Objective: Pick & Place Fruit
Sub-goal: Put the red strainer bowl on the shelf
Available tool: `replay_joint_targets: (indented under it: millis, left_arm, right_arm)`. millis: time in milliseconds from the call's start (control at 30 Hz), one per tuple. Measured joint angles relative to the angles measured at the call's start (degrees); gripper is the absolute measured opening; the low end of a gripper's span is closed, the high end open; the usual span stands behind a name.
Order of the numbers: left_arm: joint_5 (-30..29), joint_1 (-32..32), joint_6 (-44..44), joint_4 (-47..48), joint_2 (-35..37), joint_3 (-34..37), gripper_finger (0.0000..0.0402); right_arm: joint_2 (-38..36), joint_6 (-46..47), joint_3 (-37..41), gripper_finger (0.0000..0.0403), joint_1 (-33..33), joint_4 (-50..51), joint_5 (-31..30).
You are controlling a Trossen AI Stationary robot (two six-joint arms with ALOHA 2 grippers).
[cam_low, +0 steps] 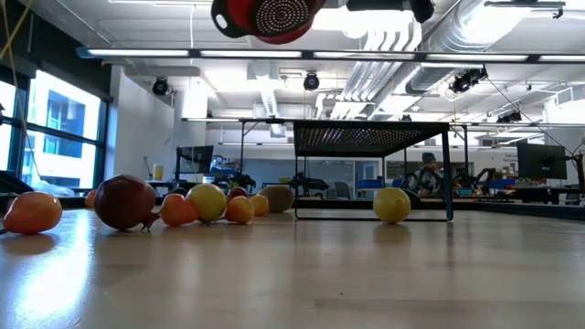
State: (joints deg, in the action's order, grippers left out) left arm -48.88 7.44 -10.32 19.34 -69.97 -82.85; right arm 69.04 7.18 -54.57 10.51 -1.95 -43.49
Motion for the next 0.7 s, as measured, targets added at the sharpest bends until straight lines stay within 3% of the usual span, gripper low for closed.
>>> replay_joint_targets:
  millis: [100,167,400,500,700]
  left_arm:
    - [0.2,1.9,-1.3,-2.6,-0.4,0.0,0.0003]
    - [1.5,3.5,-2.1,-4.0,-0.5,0.0,0.0003]
    - [7.1,7.3,-2.4,-3.7,-0.4,0.0,0.0003]
    - [7.4,7.3,-1.5,-1.9,-0.4,0.0,0.0003]
    - [7.4,7.3,-1.5,-1.1,-0.4,0.0,0.0003]
  right_arm:
    - [0.0,-0.3,0.0,0.0002,-1.7,-1.3,-3.5]
    - [0.0,-2.1,0.0,0.0002,-3.4,-2.6,-2.3]
    - [1.1,-12.4,0.0,0.0002,-7.5,-3.5,16.1]
    - [3.2,-22.9,0.0,0.0002,-5.5,-4.2,14.0]
    - [10.0,-49.7,-0.3,0.0002,0.0,-13.8,-1.2]
